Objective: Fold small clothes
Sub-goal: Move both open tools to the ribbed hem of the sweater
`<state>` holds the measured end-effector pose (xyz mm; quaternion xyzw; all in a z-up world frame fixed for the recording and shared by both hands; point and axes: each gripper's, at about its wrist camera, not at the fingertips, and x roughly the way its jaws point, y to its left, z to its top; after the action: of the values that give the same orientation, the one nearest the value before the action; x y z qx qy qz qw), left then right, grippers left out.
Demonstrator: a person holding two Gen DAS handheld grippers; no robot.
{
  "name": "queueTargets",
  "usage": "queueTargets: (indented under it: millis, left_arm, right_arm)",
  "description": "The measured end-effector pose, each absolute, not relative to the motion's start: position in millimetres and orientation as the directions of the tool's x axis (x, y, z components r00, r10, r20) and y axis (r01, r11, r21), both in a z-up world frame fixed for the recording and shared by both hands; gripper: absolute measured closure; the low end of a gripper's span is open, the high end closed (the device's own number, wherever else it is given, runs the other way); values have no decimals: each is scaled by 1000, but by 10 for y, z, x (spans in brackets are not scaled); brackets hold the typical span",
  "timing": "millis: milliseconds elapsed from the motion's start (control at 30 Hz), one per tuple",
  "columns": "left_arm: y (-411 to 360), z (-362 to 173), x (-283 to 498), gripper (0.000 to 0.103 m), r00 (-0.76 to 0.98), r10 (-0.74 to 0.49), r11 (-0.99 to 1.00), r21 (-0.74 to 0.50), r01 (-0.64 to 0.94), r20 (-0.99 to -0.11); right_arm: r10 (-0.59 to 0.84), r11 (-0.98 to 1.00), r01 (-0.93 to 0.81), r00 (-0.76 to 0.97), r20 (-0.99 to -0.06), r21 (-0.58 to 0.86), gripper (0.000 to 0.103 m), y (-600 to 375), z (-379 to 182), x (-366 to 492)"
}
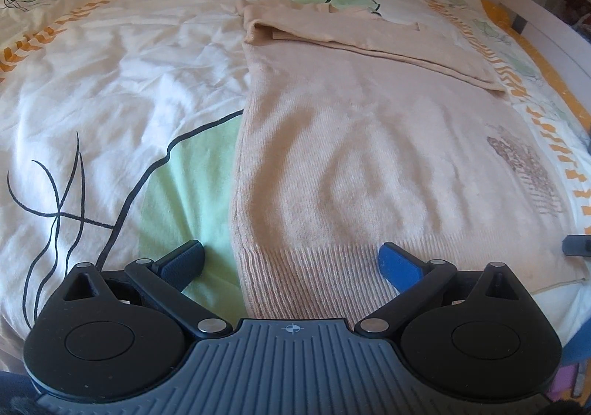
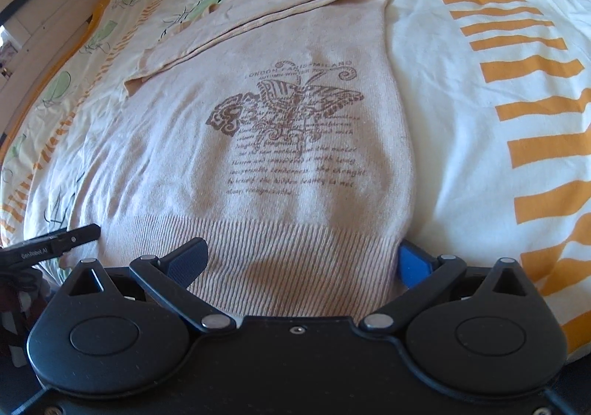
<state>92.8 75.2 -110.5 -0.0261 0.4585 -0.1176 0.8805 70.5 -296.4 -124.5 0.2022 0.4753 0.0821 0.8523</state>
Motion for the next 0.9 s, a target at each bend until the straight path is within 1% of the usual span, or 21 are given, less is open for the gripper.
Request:
queueTargets:
  millis: [167,233,300,433,567,667,700,900]
  left_arm:
    - [742,-1100,934,2,552,-229,971,-150,187,-802]
    - [729,-1096,931,5,556,-229,971,-144,193,-799]
    - [723,-1090,928,11,562,-225,971,-134,200,-796]
    - [716,-1090,928,12,563,-224,971,-130,203,-795]
    - [702,-1095,930,11,566,-219,972,-127,198,-795]
    - [668,-1106,948,5,565,-212,974,-124,190,-798]
    - [652,-1111,956,1,563,-211,974,-124,189,-799]
    - [603,-1126,1005,1,567,-172,983,-108,146,-805]
  right_arm:
    - [343,896,58,541,-768,441,0,-2977,-1248,712]
    - [340,899,54,541,-769,435,0,-2963,-1247,717]
    - [339,900,51,539,-771,432,0,-2958,-1246,722]
    - [343,898,51,540,-769,437,0,-2961,-1247,723]
    - [340,899,55,541,-770,435,0,-2952,-1244,721]
    - [335,897,64,546,-768,436,0,-2945,-1243,711]
    - [333,896,69,549,-767,438,0,-2942,-1244,709]
    - [334,872,114,574,-748,477,0,-2997,-1255,698]
